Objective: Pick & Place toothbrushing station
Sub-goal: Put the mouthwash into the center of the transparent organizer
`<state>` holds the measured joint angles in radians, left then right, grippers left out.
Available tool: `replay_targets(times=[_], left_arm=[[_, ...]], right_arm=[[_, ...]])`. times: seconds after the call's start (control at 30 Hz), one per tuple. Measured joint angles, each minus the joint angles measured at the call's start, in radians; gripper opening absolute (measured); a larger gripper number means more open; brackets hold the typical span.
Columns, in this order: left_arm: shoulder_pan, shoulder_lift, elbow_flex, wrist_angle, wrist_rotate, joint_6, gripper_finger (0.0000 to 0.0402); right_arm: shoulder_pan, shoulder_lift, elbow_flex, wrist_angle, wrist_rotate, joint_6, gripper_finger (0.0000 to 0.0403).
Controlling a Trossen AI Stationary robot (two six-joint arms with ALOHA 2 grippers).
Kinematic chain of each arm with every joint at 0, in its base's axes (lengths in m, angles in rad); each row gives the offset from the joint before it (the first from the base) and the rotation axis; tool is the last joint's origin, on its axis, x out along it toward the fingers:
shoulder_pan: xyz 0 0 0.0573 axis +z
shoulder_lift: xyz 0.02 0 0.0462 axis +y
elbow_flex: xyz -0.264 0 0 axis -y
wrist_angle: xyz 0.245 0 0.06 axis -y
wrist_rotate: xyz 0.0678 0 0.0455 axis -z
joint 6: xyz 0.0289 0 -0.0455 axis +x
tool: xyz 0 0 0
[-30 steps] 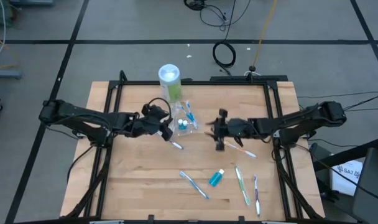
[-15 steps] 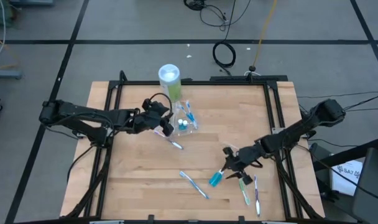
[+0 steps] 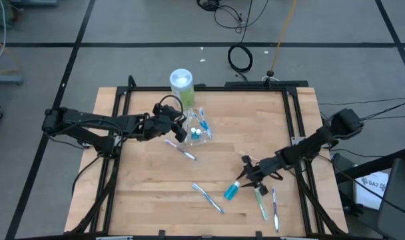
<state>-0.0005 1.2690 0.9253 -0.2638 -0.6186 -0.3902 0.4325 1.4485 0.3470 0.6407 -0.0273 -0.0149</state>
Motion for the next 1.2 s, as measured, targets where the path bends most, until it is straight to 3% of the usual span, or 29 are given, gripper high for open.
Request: replay_targets(times=[0.27,0.83,1.2], left_arm=[[-0.002,0.000,0.000,-0.001,0.110,-0.041,0.0141],[-0.002,0.000,0.000,-0.003,0.131,-0.053,0.0141],[-0.002,0.000,0.000,-0.003,0.131,-0.046,0.0141]], right_arm=[[-0.002,0.158,0.011,0.110,-0.029,-0.004,0.0167],[-0.014,0.160,0.038,0.058,-0.060,-0.013,0.0164],[-0.014,0.160,0.039,0.058,-0.079,-0.013,0.0092]])
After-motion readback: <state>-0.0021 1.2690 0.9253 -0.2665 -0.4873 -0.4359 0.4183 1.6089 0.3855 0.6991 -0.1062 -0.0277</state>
